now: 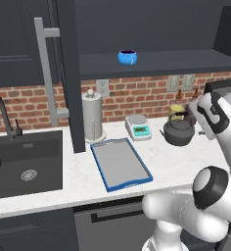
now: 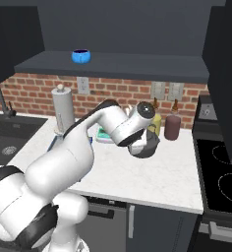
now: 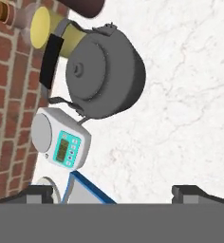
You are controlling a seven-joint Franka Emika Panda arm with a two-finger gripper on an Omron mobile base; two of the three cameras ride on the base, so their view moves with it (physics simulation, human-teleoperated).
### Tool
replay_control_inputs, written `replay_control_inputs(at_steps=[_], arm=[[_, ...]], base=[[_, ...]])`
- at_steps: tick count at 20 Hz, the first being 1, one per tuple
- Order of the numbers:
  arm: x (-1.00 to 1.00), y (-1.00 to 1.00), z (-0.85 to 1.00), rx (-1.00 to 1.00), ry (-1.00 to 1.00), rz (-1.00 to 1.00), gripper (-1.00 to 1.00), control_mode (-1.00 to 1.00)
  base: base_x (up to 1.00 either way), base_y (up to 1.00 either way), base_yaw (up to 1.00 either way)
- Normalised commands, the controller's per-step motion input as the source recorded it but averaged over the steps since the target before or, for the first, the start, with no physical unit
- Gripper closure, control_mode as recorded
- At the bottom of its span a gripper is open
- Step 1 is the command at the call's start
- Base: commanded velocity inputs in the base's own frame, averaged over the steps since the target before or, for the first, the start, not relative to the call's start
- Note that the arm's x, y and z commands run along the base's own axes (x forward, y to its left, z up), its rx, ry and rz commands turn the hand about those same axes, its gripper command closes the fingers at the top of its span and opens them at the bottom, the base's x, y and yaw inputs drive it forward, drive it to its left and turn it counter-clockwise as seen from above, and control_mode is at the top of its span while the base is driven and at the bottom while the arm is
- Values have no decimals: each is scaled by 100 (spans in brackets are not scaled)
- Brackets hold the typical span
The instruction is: Pick the kettle from the counter and place it on the tray. Then pick the mug from the cabinet and place it on the tray. Then close the cabinet doors.
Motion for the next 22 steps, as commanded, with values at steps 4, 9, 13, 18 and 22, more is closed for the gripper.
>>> replay_control_inputs(at_steps=[4,9,13,18,22], arm=[[45,-5,0,17,0,-14,-100,-100],[46,0,-4,4,0,-14,-100,-100],[44,-2,-14,0,0,-11,-100,-100],[45,-14,-10,3,0,-8,-100,-100],[35,-19,-8,6,0,-3,-100,-100]], base=[[0,0,0],[0,0,0],[0,0,0],[0,0,0],[0,0,0]])
